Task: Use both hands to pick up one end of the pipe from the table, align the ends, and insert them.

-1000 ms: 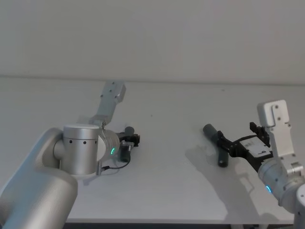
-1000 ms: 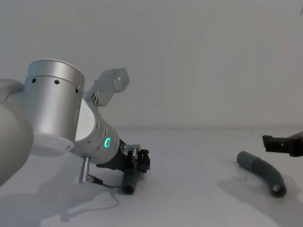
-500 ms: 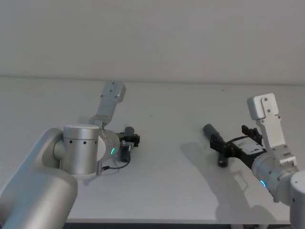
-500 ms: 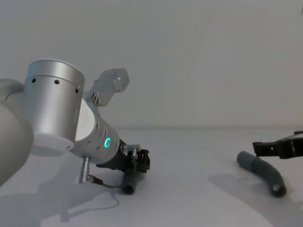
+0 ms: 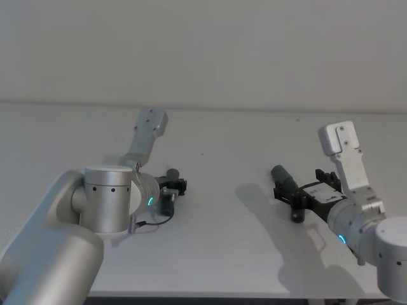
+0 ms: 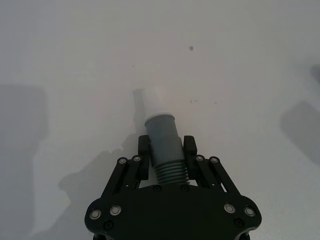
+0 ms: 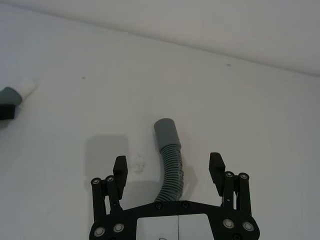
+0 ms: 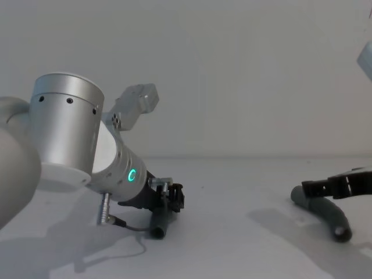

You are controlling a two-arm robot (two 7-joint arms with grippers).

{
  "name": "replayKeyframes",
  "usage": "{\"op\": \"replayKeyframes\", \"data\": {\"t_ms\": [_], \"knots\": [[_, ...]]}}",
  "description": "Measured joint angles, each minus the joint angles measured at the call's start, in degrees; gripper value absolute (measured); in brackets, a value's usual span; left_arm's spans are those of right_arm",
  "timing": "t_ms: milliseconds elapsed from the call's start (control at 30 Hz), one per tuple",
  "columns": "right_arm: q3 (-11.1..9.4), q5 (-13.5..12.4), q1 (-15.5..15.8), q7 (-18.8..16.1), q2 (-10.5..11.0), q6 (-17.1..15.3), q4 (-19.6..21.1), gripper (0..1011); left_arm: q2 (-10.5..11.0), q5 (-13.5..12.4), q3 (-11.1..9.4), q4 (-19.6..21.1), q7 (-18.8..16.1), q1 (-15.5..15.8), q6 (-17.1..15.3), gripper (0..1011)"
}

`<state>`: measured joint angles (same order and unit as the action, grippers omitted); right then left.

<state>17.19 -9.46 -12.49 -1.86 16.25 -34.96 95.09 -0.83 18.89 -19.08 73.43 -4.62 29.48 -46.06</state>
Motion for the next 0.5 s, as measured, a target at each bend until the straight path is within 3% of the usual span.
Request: {"op": "replayKeyframes", "data": {"t_ms": [500], "knots": [[0.4,0.93,-2.48,0.41,-2.21,-1.89,-4.64,1001,0.0,0.0,0.0,0.0,0.0,0.0,0.0,398]]}}
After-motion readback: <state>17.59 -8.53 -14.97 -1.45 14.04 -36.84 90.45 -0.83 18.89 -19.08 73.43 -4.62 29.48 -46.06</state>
